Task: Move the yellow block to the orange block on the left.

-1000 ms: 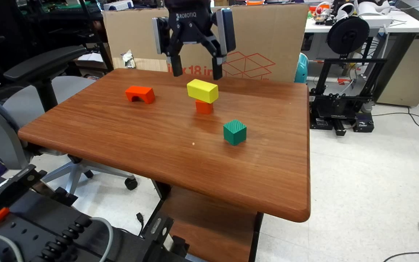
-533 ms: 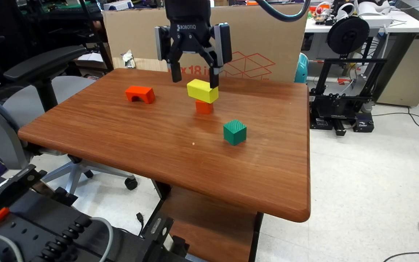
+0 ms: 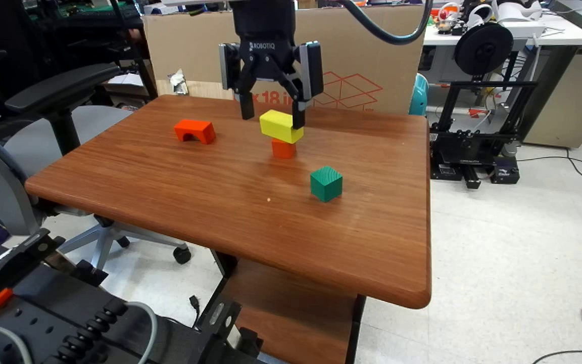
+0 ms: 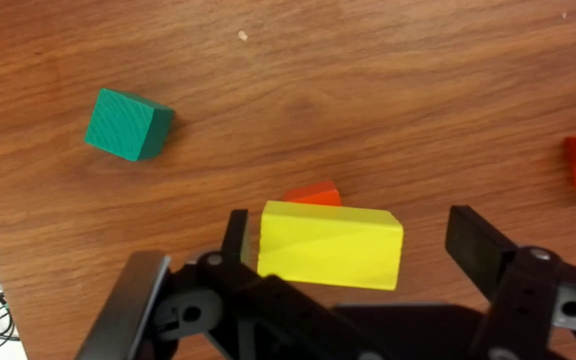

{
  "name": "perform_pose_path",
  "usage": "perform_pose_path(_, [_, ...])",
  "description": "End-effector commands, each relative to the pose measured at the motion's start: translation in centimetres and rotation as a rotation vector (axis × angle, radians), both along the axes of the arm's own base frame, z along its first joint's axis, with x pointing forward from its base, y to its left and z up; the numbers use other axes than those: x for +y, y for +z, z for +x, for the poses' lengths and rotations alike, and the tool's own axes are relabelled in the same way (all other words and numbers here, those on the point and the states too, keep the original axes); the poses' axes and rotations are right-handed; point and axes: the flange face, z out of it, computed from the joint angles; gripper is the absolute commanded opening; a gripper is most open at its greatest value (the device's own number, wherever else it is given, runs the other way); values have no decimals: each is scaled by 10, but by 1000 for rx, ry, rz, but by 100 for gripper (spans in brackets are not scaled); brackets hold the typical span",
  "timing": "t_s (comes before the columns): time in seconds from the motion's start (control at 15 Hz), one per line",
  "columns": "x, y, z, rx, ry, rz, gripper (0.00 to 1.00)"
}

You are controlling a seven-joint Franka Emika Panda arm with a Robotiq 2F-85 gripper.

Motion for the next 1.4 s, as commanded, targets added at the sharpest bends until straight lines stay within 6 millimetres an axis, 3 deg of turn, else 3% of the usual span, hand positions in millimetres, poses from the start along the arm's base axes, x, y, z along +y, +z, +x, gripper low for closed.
perform_pose_path(0.0, [-5, -4, 9, -3, -3, 12, 75])
perform_pose_path(0.07, [-5, -5, 9, -6, -2, 8, 74])
perform_pose_path(0.33, [-8, 0, 9, -17, 2, 0, 42])
perform_pose_path(0.73, [6, 18, 13, -53, 42, -19, 42])
perform_pose_path(1.33, [80, 42, 22, -78, 222, 33, 42])
